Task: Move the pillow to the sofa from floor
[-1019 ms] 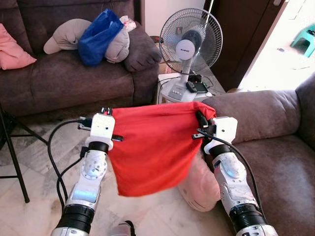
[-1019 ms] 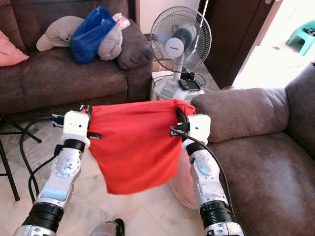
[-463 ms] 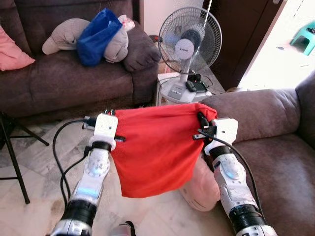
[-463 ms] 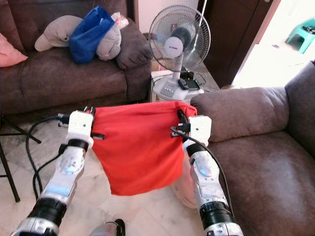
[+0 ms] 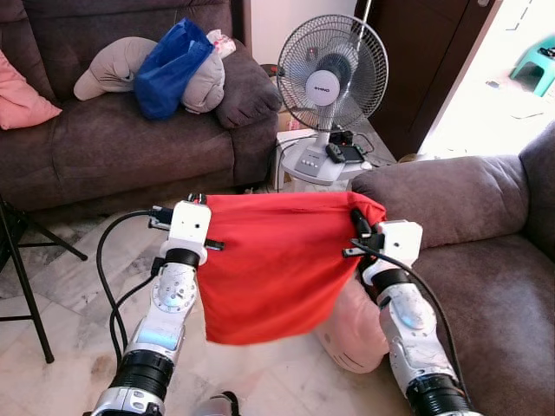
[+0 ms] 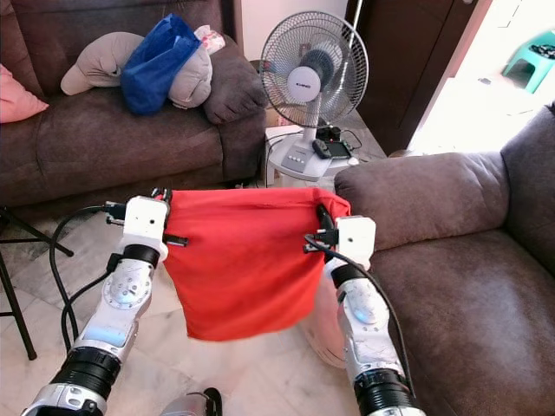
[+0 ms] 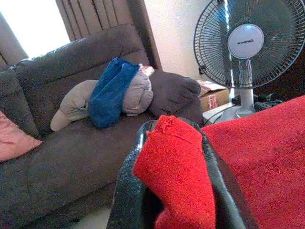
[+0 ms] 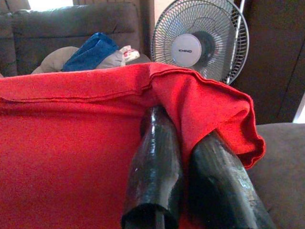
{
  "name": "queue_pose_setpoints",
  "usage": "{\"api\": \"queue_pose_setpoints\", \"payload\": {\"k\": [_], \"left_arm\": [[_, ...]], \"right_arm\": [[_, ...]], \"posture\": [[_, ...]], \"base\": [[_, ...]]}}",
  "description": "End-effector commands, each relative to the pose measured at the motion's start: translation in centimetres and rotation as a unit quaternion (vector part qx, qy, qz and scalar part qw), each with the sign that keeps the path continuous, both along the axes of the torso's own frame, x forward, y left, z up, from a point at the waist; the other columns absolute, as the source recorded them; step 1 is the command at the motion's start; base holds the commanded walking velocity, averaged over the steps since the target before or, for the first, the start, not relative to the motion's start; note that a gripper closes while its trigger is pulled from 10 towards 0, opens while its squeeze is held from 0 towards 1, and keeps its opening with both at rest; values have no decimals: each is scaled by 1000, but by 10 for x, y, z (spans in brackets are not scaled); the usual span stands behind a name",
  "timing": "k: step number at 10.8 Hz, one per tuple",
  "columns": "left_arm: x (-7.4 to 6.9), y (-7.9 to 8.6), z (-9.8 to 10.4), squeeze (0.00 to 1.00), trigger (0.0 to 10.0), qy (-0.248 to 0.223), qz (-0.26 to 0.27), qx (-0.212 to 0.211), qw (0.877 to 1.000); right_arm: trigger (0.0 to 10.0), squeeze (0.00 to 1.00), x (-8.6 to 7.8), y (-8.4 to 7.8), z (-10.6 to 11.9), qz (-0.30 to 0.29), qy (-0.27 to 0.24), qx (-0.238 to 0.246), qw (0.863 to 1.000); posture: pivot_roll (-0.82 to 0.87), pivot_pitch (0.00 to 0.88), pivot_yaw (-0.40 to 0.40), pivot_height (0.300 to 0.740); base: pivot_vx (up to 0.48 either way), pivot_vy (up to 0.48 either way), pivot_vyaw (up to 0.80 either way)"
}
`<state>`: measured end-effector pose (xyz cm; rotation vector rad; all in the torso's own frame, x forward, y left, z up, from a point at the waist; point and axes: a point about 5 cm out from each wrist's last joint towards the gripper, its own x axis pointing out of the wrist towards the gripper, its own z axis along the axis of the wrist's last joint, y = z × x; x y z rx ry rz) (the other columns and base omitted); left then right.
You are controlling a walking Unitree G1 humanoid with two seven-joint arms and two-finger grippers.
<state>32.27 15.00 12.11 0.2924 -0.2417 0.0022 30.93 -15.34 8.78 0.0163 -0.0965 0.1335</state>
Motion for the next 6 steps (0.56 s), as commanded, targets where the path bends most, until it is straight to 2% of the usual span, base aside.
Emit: {"api": "queue_pose_setpoints", "payload": {"k": [1, 3, 4, 6], "left_arm": [[-3, 17, 6, 0, 10000, -25, 43, -13, 999], [-8, 15, 0, 0, 10000, -18, 42, -15, 999], [-7, 14, 5, 0, 10000, -20, 32, -18, 999], [-8, 21, 3, 0, 10000, -18, 44, -23, 999]], "right_arm": [[10000, 0, 5, -31, 26, -64, -58, 17, 996], [10000, 0, 1, -34, 22, -57, -51, 3, 997], [10000, 0, 3, -33, 25, -62, -58, 4, 996], [10000, 0, 5, -23, 24, -62, -56, 25, 996]], "posture": [[25, 0, -44, 740], [47, 0, -25, 740], [57, 0, -12, 740], [49, 0, -42, 740]], "base": [[0, 0, 0], [0, 0, 0], [0, 0, 0], [0, 0, 0]]}}
